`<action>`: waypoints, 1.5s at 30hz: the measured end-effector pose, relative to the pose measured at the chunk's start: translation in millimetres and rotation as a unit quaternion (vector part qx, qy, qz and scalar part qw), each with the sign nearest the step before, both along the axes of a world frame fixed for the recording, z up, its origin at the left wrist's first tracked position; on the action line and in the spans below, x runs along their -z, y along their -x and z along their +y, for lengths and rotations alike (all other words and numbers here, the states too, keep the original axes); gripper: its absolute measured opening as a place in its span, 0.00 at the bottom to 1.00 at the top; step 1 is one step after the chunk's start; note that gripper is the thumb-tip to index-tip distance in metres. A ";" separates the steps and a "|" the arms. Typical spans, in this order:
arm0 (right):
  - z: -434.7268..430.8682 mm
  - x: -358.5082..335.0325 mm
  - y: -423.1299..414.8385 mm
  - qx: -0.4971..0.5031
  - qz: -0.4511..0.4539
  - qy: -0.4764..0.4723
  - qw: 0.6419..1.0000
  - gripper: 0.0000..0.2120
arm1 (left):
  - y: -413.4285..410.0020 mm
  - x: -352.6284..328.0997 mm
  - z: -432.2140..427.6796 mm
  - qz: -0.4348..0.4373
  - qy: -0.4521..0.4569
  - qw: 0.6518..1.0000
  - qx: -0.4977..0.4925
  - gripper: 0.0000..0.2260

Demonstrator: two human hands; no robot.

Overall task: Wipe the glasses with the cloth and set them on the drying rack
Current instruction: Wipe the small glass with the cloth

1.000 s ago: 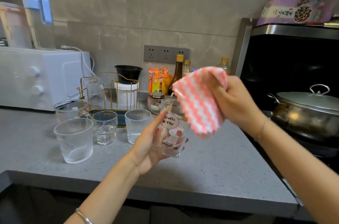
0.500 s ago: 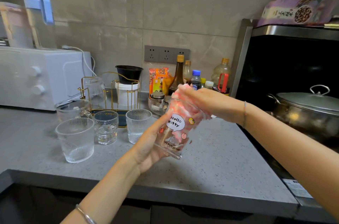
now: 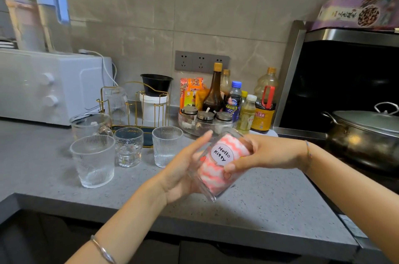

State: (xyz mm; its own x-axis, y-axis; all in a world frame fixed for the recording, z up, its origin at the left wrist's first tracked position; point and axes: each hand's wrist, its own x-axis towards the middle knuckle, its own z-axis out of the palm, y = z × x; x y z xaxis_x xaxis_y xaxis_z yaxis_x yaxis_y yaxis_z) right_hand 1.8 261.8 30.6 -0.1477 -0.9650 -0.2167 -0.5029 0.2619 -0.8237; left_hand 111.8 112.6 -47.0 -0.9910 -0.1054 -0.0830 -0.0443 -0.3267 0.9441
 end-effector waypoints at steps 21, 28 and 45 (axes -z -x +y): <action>-5.8 24.8 -18.0 0.100 -0.206 0.167 0.959 0.19 | 3.4 0.4 29.6 0.177 0.193 0.906 -0.332 0.17; -11.6 28.9 -21.8 0.206 -0.155 0.195 0.946 0.20 | 0.1 0.8 24.4 0.194 0.193 0.908 -0.316 0.14; -9.4 17.9 -34.4 0.088 -0.193 0.185 0.960 0.16 | -11.2 4.1 16.3 0.247 0.275 0.866 -0.336 0.19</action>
